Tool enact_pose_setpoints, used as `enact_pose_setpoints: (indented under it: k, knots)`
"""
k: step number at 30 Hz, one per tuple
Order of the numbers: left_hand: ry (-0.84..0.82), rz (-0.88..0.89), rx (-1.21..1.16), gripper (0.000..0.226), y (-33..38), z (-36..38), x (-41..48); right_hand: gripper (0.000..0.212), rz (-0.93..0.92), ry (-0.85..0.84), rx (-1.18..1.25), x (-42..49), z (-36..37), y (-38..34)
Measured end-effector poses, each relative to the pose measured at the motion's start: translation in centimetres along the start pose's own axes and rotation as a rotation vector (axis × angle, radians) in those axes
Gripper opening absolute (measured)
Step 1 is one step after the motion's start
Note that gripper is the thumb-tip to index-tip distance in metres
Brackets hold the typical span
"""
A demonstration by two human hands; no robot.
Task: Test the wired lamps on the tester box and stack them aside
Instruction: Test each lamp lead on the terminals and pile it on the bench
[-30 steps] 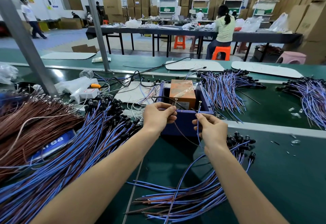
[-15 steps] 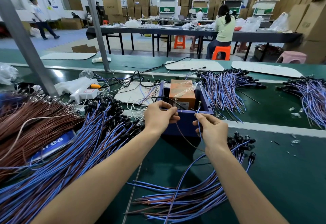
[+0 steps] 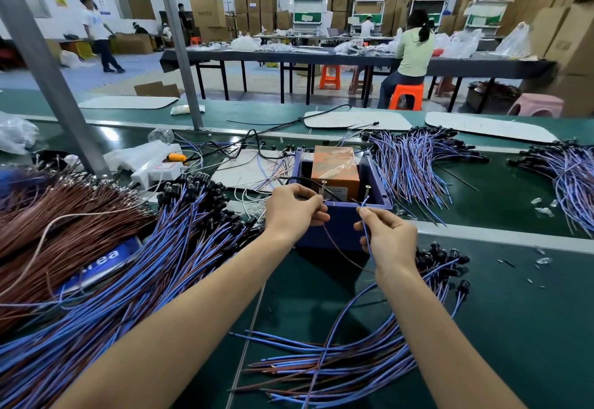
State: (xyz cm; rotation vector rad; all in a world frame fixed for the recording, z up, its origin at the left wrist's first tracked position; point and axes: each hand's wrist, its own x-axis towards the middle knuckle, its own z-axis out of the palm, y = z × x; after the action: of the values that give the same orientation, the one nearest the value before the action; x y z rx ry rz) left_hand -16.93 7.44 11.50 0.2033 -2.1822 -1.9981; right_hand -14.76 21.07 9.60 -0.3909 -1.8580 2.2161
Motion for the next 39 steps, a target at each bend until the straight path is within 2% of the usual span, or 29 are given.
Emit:
enact_pose_setpoints:
  k: [11,17,20,24,30,33,39]
  knots:
    - [-0.01,0.0,-0.023,0.016,0.0,0.1,0.0,0.02,-0.055,-0.002,-0.029,0.7,0.0,0.1]
    - [-0.012,0.001,-0.012,0.015,-0.2,0.1,0.1,0.01,-0.118,-0.045,-0.107,0.7,-0.4,0.3]
    - [-0.014,0.005,-0.012,0.014,-0.2,0.0,0.1,0.014,-0.16,-0.056,-0.143,0.4,-0.6,0.5]
    - [-0.03,0.021,0.013,0.01,-0.4,-0.3,-0.3,0.024,-0.111,-0.015,-0.14,1.2,-1.6,0.0]
    - [-0.041,0.096,0.149,0.012,-0.4,-1.0,-0.1,0.013,-0.303,0.034,-0.524,2.6,-2.7,-1.7]
    - [-0.035,0.131,0.207,0.014,-0.4,-1.2,0.0,0.006,-0.354,0.052,-0.608,3.1,-2.8,-2.3]
    - [-0.038,0.191,0.302,0.015,-0.6,-1.1,0.2,0.009,-0.405,0.055,-0.686,3.5,-2.5,-2.0]
